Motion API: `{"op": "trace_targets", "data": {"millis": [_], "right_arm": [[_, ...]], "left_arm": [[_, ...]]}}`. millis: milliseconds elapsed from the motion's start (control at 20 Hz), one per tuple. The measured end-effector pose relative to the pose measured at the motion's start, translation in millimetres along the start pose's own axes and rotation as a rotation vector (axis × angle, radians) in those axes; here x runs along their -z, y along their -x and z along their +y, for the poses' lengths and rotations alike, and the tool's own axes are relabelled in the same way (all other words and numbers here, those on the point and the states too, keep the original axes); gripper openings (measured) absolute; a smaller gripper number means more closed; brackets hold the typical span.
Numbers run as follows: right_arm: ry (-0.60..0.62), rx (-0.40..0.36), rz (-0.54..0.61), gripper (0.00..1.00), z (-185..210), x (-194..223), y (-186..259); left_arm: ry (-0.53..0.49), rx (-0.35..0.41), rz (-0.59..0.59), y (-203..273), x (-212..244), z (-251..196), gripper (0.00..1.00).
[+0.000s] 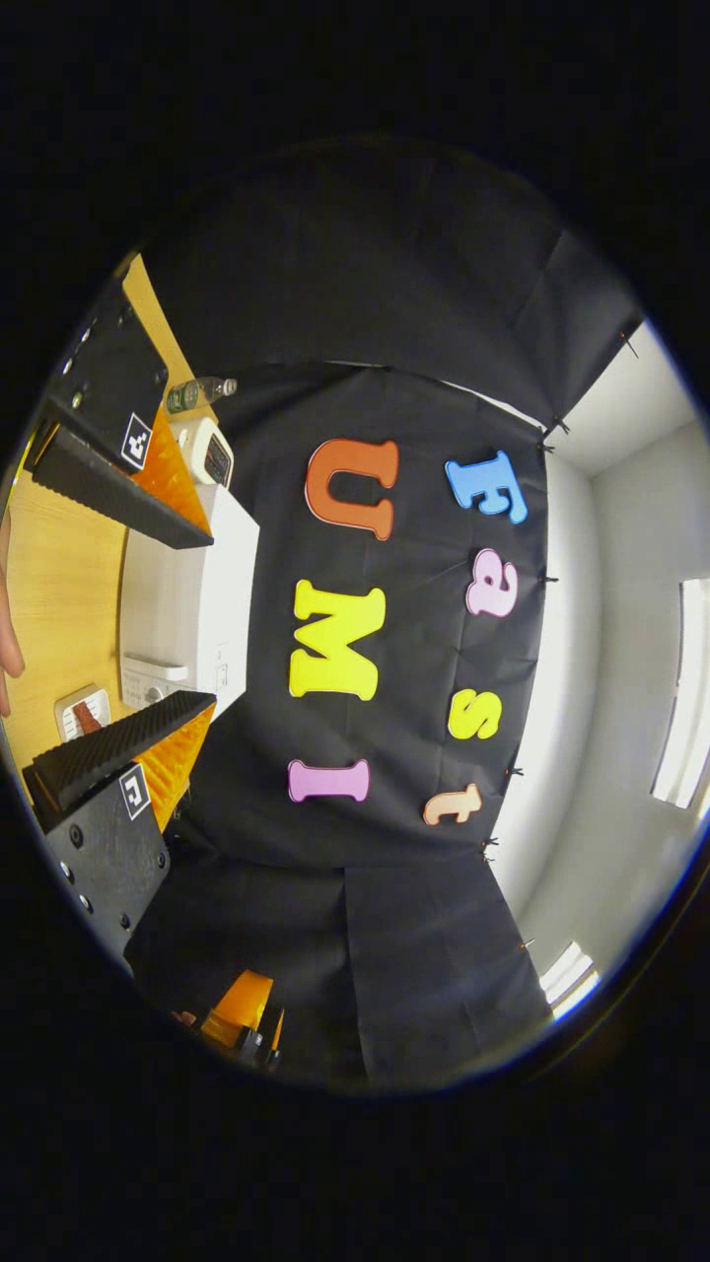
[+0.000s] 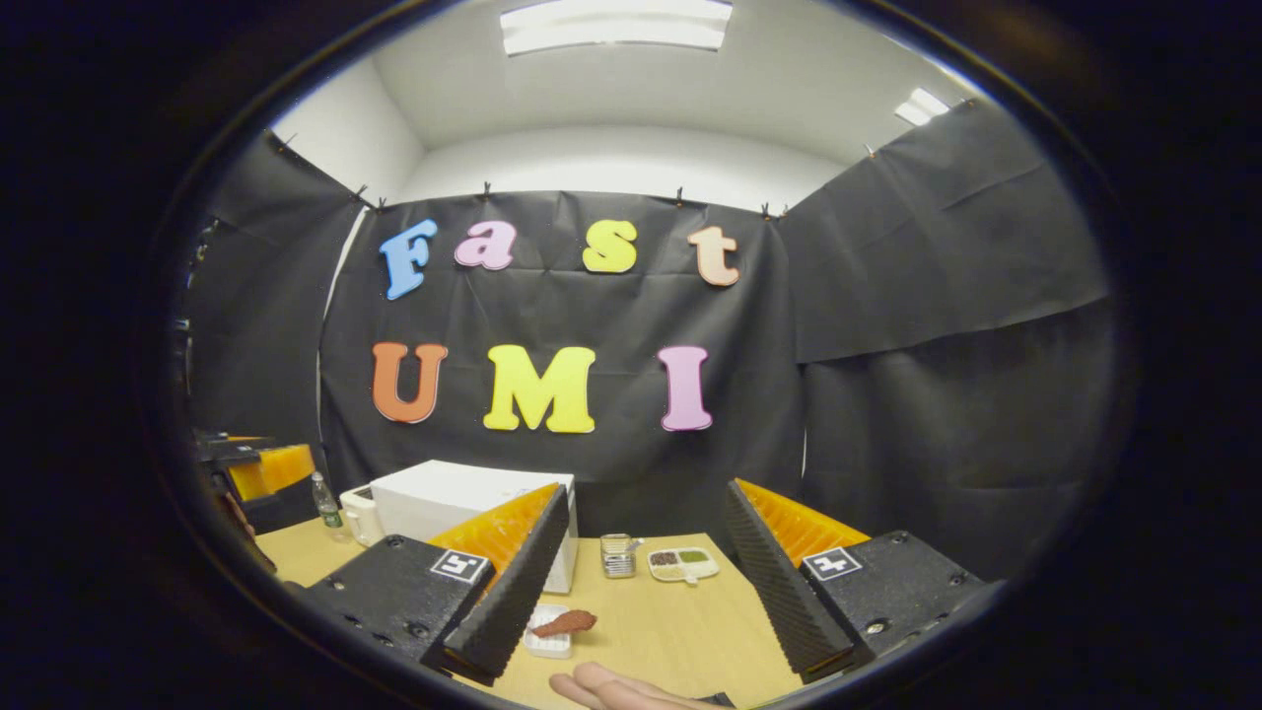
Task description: Open the microwave oven with the left hand, put the food in, and close the microwave oven.
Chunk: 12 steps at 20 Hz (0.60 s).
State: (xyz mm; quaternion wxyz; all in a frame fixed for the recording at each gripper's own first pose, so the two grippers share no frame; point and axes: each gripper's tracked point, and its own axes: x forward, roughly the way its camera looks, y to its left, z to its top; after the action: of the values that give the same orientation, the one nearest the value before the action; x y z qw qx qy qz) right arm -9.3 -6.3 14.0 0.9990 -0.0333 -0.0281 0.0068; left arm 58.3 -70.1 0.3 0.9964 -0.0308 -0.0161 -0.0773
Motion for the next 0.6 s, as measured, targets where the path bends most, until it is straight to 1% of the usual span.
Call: {"op": "trace_targets", "data": {"millis": [50,150,300,350,400,450,500,600], "right_arm": [[0.004,-0.001,0.003,1.00,-2,2,0],[0.007,-0.005,0.006,1.00,-4,5,0],[-0.018,-0.017,0.022,1.00,-8,16,5],[-0.031,-0.018,0.025,1.00,-11,18,5],[-0.042,-0.016,0.028,0.91,-14,20,4],[-0.046,-0.011,0.028,0.91,-19,24,5],[-0.044,-0.008,0.028,1.00,-22,25,4],[-0.043,0.002,0.021,1.00,-30,25,3]], "left_arm": [[0.004,0.008,0.006,-9,6,-3,0.92],[-0.019,0.020,0.013,-32,18,-11,0.92],[-0.043,0.084,0.022,-62,46,-32,0.92],[-0.048,0.089,0.036,-71,57,-36,0.91],[-0.048,0.091,0.036,-80,65,-37,0.91],[-0.051,0.088,0.041,-90,74,-39,0.91],[-0.053,0.095,0.049,-100,85,-41,0.91],[-0.065,0.101,0.070,-119,108,-46,0.91]]}}
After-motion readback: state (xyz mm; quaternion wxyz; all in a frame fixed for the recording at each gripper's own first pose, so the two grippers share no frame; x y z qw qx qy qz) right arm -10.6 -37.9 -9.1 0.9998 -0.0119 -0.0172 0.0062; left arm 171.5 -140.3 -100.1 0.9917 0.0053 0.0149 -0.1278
